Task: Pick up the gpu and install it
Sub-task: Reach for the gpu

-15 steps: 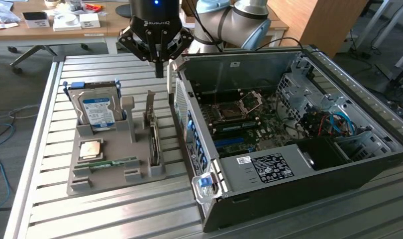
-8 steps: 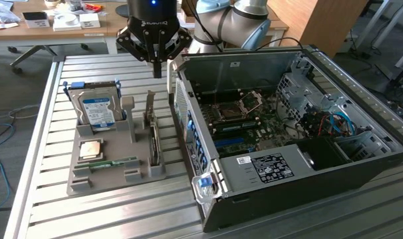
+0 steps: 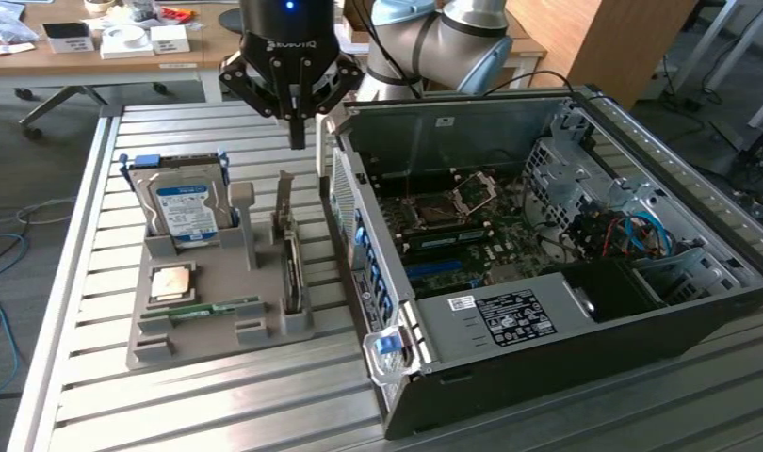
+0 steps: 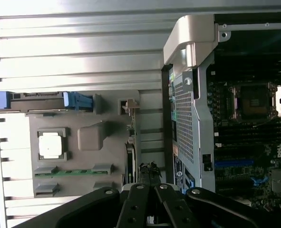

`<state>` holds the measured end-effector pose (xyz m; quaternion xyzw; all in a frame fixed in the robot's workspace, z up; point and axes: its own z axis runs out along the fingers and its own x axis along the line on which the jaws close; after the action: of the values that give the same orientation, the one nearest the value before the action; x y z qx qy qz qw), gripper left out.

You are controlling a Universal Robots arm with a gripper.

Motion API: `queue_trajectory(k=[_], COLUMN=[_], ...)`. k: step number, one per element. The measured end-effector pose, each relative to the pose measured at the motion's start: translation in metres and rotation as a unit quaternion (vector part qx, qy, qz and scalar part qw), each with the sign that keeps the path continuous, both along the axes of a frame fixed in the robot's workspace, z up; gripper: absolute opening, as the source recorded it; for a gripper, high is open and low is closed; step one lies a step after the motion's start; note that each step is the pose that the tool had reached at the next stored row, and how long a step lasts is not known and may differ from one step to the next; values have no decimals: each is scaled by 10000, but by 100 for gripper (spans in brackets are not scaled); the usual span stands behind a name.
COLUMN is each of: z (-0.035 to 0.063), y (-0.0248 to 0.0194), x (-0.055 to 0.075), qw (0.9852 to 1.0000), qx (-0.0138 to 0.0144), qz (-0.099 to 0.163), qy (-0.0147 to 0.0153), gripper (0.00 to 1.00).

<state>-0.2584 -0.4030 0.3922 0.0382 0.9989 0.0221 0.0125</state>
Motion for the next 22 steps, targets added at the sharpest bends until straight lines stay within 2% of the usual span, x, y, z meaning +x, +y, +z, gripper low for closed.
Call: queue_trajectory(k=[7,9,16,22], z=[0,0,0,-2], y=[-123,-143,-180,-185], x=[1,0,-90,-192], qw=[10000,10000,10000,10000], qx=[0,0,0,0], qz=[0,0,0,0], qy=[0,0,0,0], gripper=[11,11,11,11])
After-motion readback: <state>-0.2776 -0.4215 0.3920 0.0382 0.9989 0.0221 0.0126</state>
